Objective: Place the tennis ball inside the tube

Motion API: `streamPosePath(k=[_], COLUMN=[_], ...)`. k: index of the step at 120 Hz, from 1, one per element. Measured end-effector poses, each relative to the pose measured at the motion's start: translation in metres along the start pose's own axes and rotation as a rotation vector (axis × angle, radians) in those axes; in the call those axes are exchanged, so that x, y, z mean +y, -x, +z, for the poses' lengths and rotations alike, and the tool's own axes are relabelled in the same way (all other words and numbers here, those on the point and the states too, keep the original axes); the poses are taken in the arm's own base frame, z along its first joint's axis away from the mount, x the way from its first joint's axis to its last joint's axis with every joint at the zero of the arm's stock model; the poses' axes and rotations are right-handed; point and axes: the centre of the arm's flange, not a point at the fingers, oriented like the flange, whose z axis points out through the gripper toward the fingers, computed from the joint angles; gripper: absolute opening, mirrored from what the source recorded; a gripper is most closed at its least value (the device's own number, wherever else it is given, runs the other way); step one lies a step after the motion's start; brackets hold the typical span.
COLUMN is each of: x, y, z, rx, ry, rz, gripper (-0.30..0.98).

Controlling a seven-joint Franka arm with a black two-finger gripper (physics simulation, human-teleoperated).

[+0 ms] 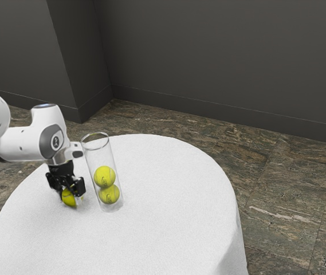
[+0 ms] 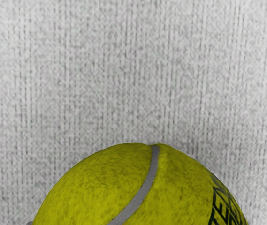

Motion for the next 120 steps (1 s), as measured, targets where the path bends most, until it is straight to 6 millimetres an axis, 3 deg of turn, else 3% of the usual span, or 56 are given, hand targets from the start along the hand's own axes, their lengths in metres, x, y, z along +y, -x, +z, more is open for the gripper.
streamPosePath(k=[37, 51, 65, 90, 120], x=[-0.002, -0.004, -0.008, -0.003, 0.017], y=[-0.002, -0.004, -0.009, -0.032, -0.024], z=[-0.006, -0.019, -0.064, -0.184, -0.238], rx=[0.010, 0.033, 0.105, 0.240, 0.246], ry=[-0.014, -0.024, -0.061, -0.198, -0.290], rz=[0.003, 0.005, 0.027, 0.105, 0.153], gripper=[0.37, 0.35, 0.33, 0.32, 0.32])
